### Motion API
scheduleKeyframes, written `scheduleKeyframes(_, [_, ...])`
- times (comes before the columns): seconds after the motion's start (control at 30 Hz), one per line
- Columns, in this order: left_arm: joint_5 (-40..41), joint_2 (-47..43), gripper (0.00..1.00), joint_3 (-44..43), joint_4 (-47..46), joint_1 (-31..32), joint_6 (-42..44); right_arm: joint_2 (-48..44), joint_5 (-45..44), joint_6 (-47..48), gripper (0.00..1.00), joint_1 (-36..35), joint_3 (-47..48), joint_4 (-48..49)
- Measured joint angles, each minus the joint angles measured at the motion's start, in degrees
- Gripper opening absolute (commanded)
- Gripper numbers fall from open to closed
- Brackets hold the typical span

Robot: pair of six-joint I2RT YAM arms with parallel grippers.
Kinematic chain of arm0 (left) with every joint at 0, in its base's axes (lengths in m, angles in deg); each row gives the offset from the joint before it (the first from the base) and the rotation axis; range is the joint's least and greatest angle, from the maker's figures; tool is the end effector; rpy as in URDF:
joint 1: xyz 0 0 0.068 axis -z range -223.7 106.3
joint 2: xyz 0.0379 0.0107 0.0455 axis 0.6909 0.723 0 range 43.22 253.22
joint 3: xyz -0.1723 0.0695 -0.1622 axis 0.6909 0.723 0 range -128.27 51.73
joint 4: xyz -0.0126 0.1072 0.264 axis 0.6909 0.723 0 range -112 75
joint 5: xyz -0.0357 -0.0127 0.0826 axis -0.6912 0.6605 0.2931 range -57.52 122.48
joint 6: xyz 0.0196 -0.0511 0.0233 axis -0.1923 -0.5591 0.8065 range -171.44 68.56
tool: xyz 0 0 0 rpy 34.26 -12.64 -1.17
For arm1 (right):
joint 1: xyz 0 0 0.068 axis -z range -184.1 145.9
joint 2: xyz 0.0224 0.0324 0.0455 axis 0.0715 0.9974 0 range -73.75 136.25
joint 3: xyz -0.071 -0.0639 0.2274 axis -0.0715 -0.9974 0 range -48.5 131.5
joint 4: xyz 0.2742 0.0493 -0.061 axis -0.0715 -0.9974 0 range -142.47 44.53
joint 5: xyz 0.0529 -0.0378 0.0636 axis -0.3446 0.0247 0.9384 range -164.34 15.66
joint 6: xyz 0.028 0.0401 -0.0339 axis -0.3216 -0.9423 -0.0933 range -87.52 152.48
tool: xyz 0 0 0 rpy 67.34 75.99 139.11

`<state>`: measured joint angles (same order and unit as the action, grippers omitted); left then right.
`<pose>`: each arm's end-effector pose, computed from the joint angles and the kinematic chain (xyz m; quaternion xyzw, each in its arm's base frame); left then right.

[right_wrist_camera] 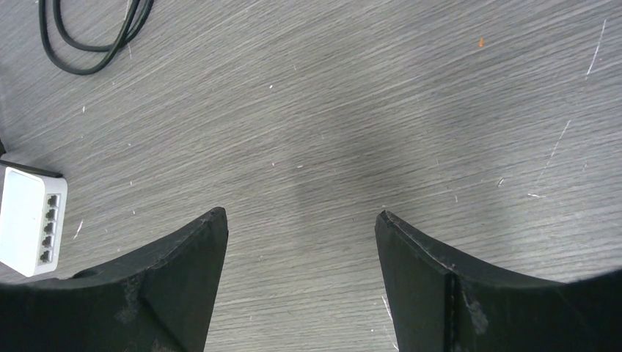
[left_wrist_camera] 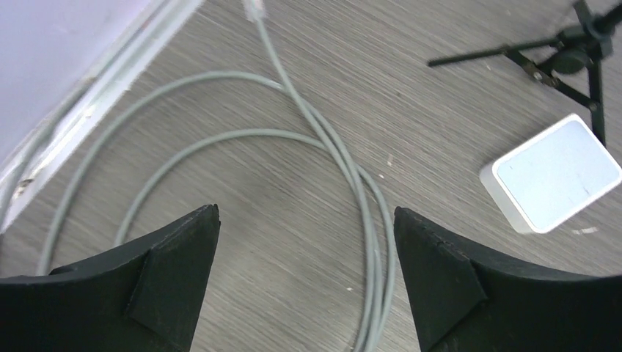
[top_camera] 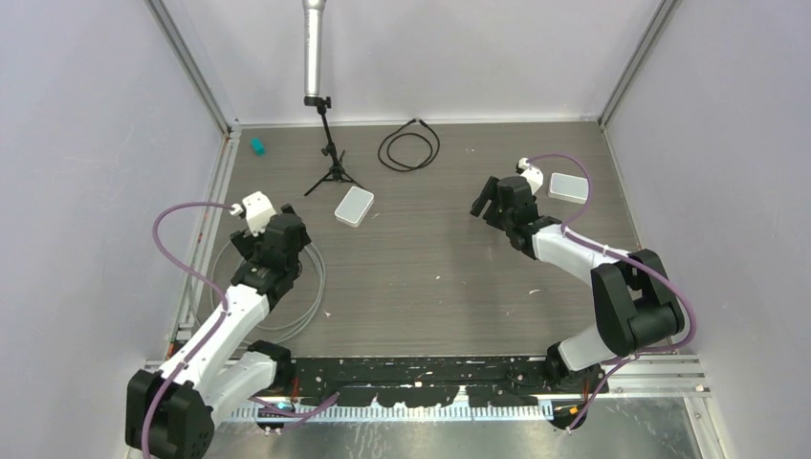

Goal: Insert the plug into the switch port
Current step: Pick up the connector from the center of the board.

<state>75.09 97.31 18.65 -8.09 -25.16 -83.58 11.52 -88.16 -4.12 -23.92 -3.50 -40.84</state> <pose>0.2387 -0.0488 0.2039 -0.2646 0.8004 0.1067 0.5273 0.3235 0.1054 0.1529 0.1833 0.8657 0.1200 0.4501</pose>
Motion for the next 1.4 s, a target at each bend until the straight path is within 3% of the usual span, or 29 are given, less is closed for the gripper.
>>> scheduleKeyframes(0.2, [-0.76,-3.96,0.84,-0.52,4.55,-8.39,-1.53,0.37,-0.04,-0.04,0.78,0.0,0.57,-0.13])
scheduleKeyframes(0.3, [-6.1,-2.4,0.82,-0.11,4.17,-16.48,-2.19,0.37,-0.02,-0.04,0.77,0.0,0.57,-0.17])
scheduleKeyframes(0.43, [-13.49,2.91,0.78,1.18,0.98,-22.14,-2.38,0.37,0.02,-0.04,0.77,0.0,0.57,-0.17])
scheduleKeyframes(0.57, [-18.67,7.98,0.78,2.14,-3.91,-22.82,-2.4,0.63,0.13,-0.2,0.77,0.0,0.61,-0.17])
scheduleKeyframes(0.8, [-18.64,13.66,0.76,0.81,-12.28,-23.52,-2.08,0.74,0.48,-0.52,0.77,0.0,0.76,-0.17])
scheduleKeyframes(1.4, [-23.21,36.26,0.56,-11.39,-25.2,-28.0,-1.88,0.76,1.25,-1.05,0.77,0.0,0.87,-0.17])
